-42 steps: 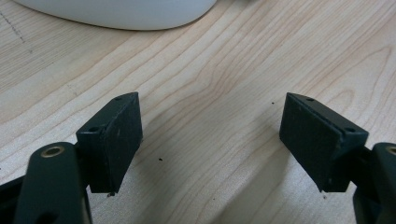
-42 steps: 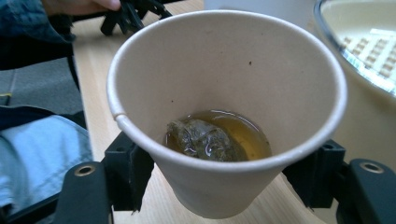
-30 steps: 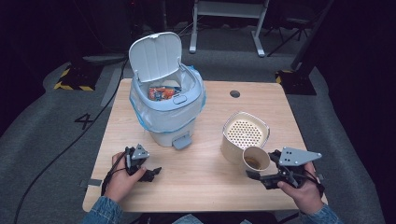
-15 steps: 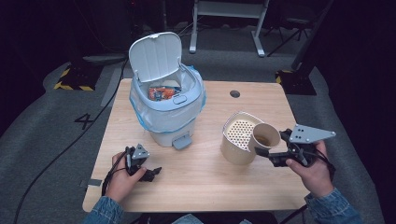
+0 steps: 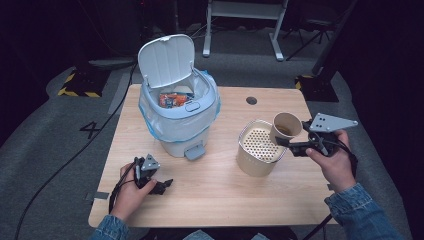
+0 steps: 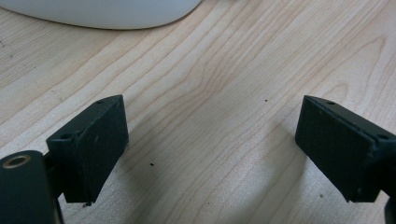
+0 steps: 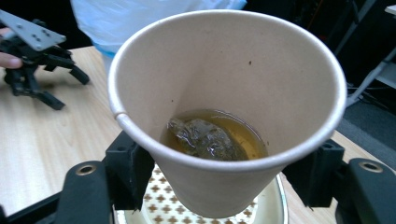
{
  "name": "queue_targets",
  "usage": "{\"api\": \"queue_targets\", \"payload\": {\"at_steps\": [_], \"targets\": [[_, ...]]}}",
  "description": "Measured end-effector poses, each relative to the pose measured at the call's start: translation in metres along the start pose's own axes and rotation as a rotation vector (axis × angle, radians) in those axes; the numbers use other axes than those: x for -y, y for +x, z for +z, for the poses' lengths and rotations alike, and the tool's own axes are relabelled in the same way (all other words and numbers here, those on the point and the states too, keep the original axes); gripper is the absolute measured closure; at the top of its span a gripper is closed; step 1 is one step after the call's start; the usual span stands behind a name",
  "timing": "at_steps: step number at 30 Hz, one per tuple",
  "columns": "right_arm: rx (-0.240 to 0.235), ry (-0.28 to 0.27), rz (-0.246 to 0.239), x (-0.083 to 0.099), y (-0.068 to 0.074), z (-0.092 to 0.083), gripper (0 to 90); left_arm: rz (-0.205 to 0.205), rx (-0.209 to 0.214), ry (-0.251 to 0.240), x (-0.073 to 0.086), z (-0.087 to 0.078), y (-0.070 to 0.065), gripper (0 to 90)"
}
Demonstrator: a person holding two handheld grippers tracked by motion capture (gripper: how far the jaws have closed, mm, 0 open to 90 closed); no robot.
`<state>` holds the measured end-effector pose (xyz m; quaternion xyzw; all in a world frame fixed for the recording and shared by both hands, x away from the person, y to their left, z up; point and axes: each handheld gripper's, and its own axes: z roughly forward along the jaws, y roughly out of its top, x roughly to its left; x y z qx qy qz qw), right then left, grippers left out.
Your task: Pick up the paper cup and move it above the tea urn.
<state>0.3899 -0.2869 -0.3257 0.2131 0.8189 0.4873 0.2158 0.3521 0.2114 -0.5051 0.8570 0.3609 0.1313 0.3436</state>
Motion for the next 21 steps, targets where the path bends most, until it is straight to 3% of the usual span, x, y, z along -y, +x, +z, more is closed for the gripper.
{"api": "queue_targets", "payload": {"at_steps": [6,11,21], "targets": [[0.026,0.015,0.003,0.003,-0.015,0.008,32.6,0.000,0.002,0.000,0.000,0.000,0.000,9.9],[0.044,0.030,-0.023,0.005,-0.024,0.016,32.6,0.003,0.002,0.002,0.000,0.000,0.001,9.6],[0.144,0.127,-0.262,0.005,-0.024,0.029,33.2,0.003,0.002,0.002,0.000,0.000,0.001,9.6]]}}
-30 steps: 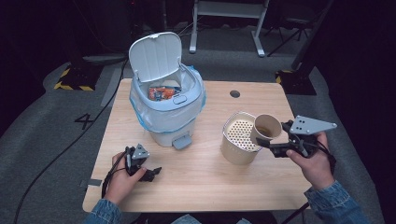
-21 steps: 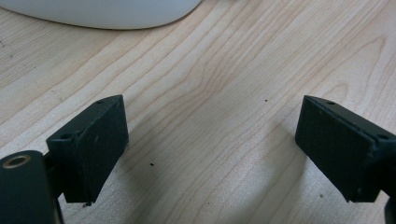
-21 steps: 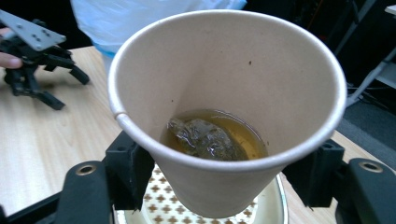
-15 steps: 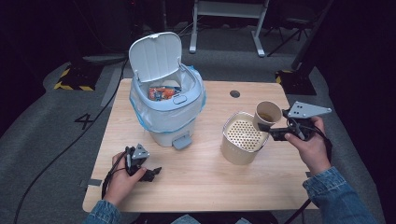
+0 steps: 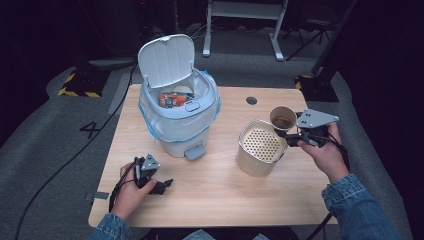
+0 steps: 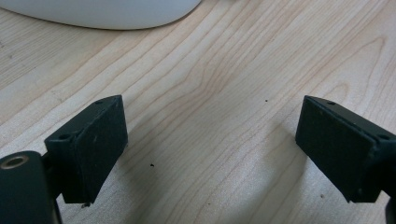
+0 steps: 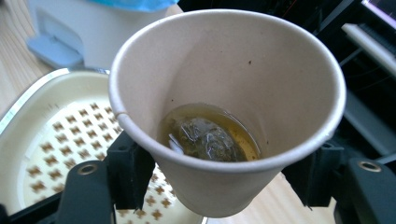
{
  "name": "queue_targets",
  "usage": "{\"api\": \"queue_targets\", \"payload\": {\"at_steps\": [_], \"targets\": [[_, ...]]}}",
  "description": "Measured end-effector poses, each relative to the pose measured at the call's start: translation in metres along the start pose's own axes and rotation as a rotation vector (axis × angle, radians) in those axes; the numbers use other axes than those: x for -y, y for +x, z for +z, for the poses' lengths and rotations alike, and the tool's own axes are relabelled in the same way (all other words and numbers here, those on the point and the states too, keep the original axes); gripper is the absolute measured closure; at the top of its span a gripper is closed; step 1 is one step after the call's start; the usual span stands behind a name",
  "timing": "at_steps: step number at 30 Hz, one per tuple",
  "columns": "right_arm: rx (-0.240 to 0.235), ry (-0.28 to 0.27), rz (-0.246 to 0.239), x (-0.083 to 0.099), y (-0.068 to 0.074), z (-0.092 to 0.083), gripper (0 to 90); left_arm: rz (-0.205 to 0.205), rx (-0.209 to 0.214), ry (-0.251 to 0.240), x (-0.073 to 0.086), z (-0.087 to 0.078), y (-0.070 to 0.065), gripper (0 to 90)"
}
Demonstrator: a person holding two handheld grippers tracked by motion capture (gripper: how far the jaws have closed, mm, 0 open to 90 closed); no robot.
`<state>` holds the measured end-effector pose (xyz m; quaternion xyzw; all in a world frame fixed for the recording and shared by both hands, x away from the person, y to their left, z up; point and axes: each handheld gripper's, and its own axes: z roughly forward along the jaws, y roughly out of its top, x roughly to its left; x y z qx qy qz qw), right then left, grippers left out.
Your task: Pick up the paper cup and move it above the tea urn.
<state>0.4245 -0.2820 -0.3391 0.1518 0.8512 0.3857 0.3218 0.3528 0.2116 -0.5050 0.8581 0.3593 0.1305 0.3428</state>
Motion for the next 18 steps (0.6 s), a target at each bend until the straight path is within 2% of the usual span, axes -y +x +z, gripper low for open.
{"api": "queue_targets", "payload": {"at_steps": [3,6,9,11,18], "targets": [[0.037,0.025,-0.095,-0.001,0.004,0.002,33.5,0.000,0.000,0.000,0.000,0.000,0.000,9.6],[0.058,0.048,-0.152,-0.002,0.006,0.003,33.6,0.000,-0.001,0.000,0.000,0.000,0.000,9.6],[0.069,0.067,-0.188,-0.002,0.008,0.004,33.6,-0.001,0.000,0.000,0.000,0.000,0.000,9.6],[0.091,0.091,-0.235,-0.003,0.010,0.005,33.6,0.000,-0.001,0.000,0.000,0.000,0.000,9.6],[0.181,0.165,-0.426,-0.007,0.019,0.007,33.8,0.000,0.000,0.000,0.000,0.000,0.000,9.6]]}}
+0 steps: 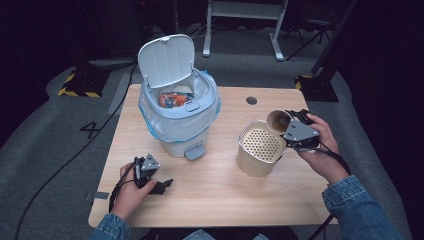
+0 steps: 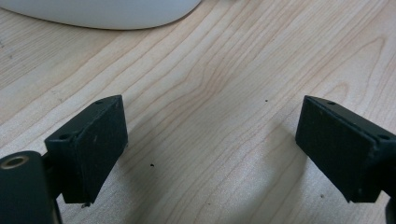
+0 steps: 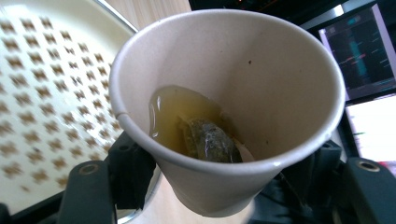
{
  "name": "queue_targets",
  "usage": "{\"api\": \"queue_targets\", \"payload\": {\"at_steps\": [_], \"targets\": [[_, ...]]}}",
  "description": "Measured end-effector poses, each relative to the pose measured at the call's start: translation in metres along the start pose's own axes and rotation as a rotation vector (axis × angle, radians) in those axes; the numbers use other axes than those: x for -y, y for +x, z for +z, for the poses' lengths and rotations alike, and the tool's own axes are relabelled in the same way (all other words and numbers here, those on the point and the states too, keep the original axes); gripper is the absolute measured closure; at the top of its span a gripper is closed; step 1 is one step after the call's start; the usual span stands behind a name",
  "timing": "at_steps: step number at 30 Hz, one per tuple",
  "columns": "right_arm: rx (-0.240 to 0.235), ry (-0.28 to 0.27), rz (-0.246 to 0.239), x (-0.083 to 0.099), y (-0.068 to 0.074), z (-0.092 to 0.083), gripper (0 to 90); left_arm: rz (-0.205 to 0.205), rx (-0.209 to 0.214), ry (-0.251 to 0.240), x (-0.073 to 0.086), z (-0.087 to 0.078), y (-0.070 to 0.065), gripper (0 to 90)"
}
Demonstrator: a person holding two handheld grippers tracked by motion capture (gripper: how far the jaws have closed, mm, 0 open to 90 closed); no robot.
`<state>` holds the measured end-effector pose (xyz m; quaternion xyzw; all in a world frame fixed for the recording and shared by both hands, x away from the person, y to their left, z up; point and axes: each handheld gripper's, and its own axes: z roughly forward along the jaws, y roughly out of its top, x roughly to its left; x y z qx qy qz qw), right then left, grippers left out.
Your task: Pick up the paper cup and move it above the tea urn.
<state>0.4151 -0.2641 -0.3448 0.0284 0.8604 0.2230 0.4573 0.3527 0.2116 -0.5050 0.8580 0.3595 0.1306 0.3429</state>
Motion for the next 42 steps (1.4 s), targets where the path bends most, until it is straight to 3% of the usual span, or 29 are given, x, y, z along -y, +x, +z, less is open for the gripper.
{"api": "queue_targets", "payload": {"at_steps": [9,15,18,29,34,38,42], "targets": [[0.110,0.081,-0.224,-0.010,0.007,-0.001,33.9,0.000,0.000,0.000,0.000,0.000,0.000,9.6],[0.189,0.158,-0.409,-0.012,0.014,0.000,33.9,0.000,0.000,0.000,0.000,0.000,0.000,9.6],[0.215,0.190,-0.477,-0.011,0.017,0.001,33.9,0.000,0.000,0.000,0.000,0.000,0.000,9.6],[0.347,0.254,-0.778,-0.017,0.029,0.003,33.9,0.000,-0.001,0.000,0.000,0.000,0.000,9.6],[0.385,0.272,-0.858,-0.021,0.031,0.004,33.9,0.000,-0.002,0.000,0.000,0.000,0.000,9.6],[0.423,0.294,-0.956,-0.024,0.036,0.005,33.8,0.000,-0.002,0.000,0.000,0.000,0.000,9.6],[0.466,0.323,-1.090,-0.028,0.044,0.007,33.7,0.000,-0.002,0.000,0.000,0.000,0.000,9.6]]}}
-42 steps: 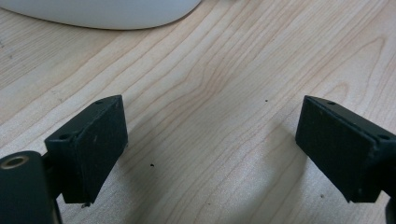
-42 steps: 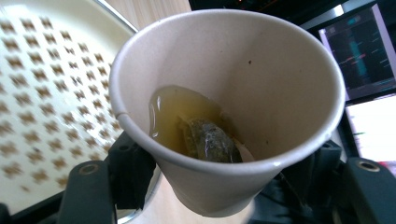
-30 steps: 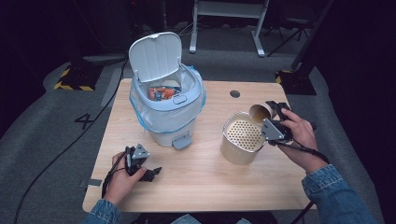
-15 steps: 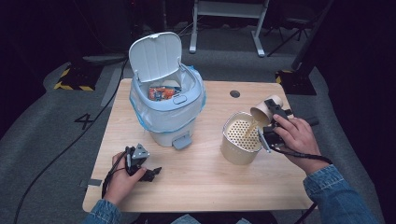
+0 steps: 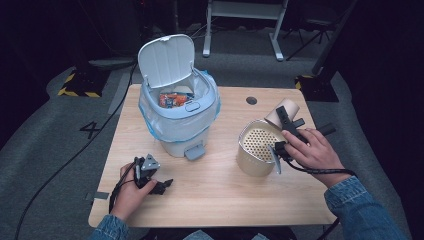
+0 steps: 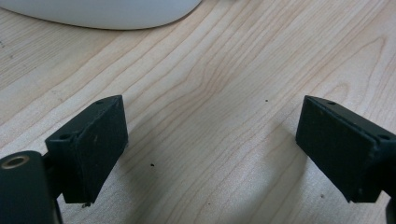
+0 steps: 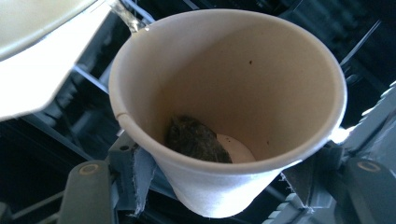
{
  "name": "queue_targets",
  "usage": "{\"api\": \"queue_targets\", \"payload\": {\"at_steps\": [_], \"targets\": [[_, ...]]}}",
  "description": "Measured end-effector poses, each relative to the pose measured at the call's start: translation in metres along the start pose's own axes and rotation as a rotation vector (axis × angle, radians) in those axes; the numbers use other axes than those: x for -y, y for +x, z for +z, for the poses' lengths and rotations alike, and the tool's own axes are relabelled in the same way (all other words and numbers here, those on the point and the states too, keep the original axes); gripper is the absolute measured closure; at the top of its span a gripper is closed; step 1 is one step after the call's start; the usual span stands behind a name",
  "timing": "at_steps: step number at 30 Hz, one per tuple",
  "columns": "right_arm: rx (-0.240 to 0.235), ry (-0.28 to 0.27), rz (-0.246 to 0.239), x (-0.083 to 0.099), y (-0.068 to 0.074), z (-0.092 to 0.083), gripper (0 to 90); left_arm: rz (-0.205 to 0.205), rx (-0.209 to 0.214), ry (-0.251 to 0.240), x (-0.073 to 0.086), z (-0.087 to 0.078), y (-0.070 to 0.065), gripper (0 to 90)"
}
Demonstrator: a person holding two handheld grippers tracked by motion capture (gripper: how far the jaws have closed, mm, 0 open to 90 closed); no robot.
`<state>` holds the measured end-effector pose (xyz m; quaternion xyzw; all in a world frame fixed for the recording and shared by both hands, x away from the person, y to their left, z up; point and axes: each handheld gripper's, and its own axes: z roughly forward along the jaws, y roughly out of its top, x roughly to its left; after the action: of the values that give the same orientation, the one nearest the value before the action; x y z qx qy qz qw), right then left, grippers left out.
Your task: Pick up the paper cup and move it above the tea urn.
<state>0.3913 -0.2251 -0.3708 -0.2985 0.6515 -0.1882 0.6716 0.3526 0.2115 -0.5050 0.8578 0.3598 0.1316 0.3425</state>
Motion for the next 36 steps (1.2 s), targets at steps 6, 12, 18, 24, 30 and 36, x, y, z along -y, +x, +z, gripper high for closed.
{"api": "queue_targets", "payload": {"at_steps": [6,12,18,24,30,36], "targets": [[0.066,0.032,-0.144,-0.011,-0.001,-0.003,33.6,0.000,0.001,0.000,0.000,0.000,0.000,9.6],[0.110,0.057,-0.246,-0.016,-0.001,-0.004,33.7,0.000,0.001,0.000,0.000,0.000,0.000,9.6],[0.156,0.089,-0.305,-0.019,-0.003,-0.006,33.8,0.000,0.001,0.000,0.000,0.000,0.000,9.6],[0.178,0.103,-0.367,-0.019,-0.006,-0.007,34.0,0.000,0.001,0.000,0.000,0.000,0.000,9.6],[0.181,0.117,-0.365,-0.015,-0.010,-0.008,34.1,0.001,0.002,0.000,0.000,0.000,0.000,9.6],[0.138,0.083,-0.262,-0.012,-0.011,-0.008,33.6,0.004,0.001,0.001,0.000,0.000,0.001,9.3]]}}
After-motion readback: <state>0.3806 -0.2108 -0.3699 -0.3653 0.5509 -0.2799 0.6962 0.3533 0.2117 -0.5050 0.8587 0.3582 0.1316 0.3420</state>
